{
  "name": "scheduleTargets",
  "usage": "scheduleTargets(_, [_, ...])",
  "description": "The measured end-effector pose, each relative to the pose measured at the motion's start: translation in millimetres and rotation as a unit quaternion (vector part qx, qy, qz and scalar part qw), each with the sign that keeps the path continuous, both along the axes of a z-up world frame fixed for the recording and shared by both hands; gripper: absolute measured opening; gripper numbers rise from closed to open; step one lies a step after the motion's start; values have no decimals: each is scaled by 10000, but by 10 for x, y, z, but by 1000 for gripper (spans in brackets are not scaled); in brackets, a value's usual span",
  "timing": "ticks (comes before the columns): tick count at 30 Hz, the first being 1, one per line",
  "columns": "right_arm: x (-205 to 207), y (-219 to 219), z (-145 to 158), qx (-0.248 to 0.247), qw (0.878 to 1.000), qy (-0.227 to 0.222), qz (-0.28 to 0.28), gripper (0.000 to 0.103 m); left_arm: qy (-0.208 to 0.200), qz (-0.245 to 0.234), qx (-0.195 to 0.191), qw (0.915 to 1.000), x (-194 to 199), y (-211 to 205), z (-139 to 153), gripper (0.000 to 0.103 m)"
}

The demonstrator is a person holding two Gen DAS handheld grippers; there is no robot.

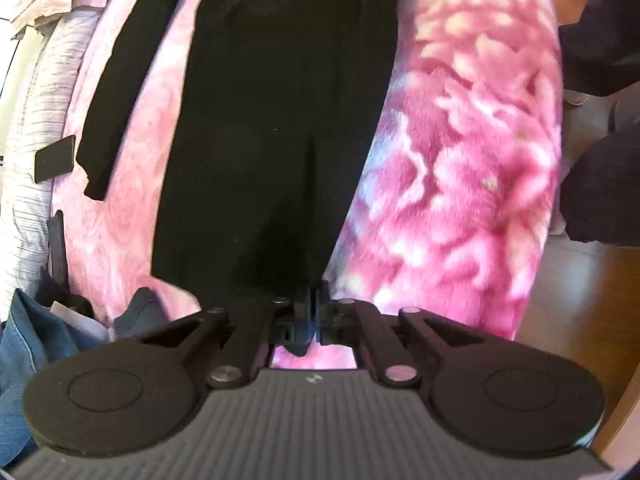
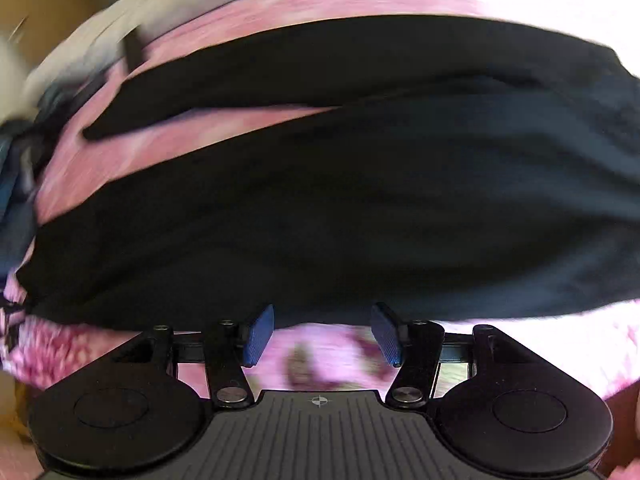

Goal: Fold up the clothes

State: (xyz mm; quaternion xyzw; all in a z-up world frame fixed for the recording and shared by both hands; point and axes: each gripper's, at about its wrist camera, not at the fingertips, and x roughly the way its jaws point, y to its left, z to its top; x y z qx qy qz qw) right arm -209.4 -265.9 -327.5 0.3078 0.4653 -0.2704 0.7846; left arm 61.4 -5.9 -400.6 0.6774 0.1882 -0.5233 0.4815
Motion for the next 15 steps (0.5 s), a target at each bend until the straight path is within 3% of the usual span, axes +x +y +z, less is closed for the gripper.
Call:
scheduleTargets(3, [213,93,62,-35,9997,-3,254,58,147,140,-10,9998,29,99,229,0])
scheduleTargets(5, [306,132,60,27,9994,27,353,58,259,231,128,9993,-11,125,214,0])
scheduleTargets(10, [395,113,-25,466,9986,245,76,58,548,459,535,9960,-96,183,128,2])
scheduleTargets(15, [311,26,83,518,9978,246,-347,58,658,540,528,9950,23,260,366,9])
